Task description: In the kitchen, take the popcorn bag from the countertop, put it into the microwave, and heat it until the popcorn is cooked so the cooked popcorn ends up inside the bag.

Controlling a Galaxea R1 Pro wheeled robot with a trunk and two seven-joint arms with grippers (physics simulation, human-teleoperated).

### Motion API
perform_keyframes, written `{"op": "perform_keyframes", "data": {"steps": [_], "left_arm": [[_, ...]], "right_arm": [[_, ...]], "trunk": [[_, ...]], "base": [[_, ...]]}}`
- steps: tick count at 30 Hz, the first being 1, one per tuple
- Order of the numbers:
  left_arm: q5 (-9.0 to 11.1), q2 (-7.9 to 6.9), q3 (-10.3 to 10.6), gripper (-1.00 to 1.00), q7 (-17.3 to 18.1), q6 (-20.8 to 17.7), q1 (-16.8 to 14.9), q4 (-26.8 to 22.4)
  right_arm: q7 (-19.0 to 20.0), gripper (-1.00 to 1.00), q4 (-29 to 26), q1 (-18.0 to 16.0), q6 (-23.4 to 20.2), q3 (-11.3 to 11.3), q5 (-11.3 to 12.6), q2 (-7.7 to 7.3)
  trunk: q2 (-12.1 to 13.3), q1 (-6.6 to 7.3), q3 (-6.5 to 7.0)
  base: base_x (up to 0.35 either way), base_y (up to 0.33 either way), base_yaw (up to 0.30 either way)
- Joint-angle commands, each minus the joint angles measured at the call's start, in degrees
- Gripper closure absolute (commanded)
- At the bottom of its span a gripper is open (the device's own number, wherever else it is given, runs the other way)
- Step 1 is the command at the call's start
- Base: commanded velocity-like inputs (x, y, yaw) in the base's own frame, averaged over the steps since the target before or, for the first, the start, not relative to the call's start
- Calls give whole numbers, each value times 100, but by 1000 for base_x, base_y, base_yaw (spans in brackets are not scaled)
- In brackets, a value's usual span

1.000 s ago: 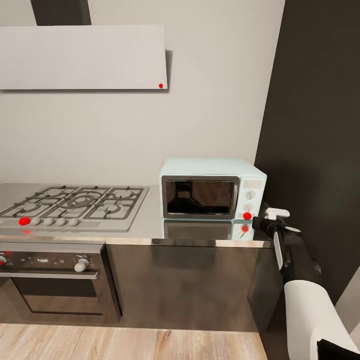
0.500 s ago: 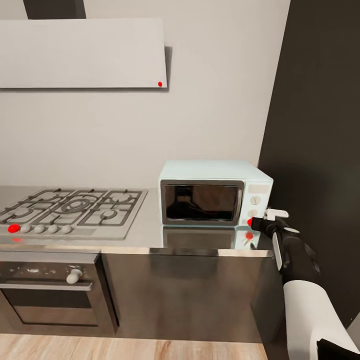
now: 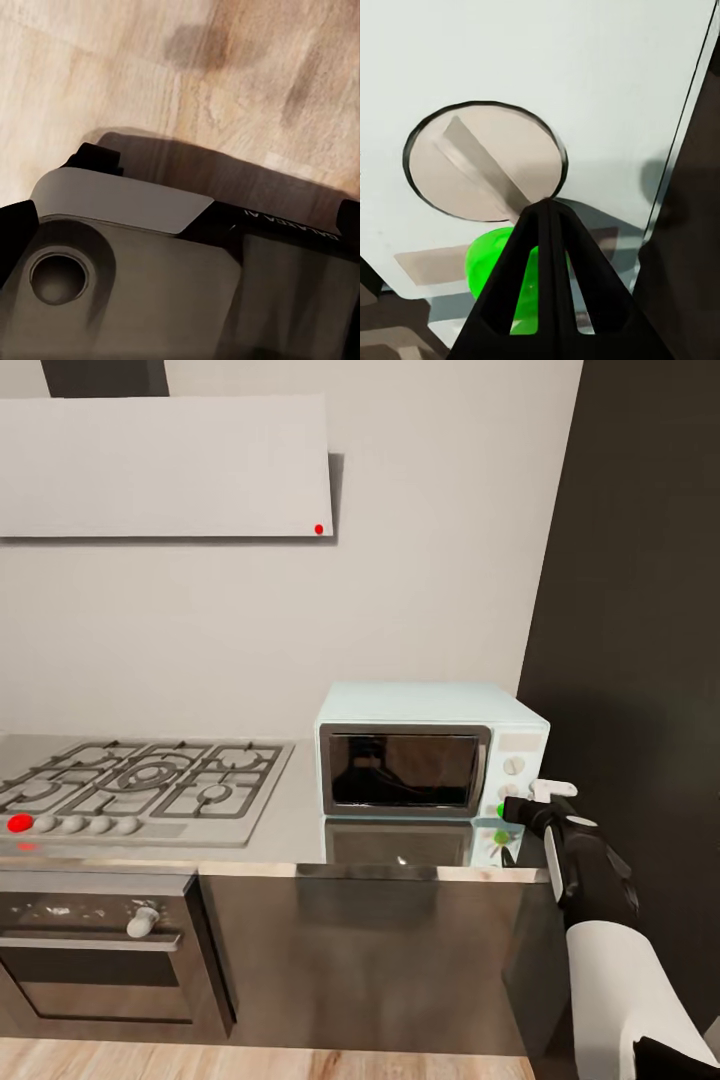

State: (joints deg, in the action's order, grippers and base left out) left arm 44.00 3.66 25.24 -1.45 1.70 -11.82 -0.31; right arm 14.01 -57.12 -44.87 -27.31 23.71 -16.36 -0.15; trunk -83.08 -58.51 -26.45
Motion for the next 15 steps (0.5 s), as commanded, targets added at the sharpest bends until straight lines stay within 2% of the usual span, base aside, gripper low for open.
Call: {"op": "perform_keyframes", "data": {"steps": [1,5,15], "left_arm": [[38,3,51,-100,-13,15,-5,5],[41,3,51,-100,-13,15,-5,5],[47,26,52,-100,-13,15,-5,5]], "right_arm": [[37,100,560,-4,-20,12,-24,6],[52,100,563,-4,-29,-3,-58,-2],[105,100,461,-4,-93,-7,-67,-40]], "trunk": [[0,-22,-5],[0,-22,-5],[0,-22,-5]], "base": [[0,0,0],[-48,0,0],[-333,0,0]]}}
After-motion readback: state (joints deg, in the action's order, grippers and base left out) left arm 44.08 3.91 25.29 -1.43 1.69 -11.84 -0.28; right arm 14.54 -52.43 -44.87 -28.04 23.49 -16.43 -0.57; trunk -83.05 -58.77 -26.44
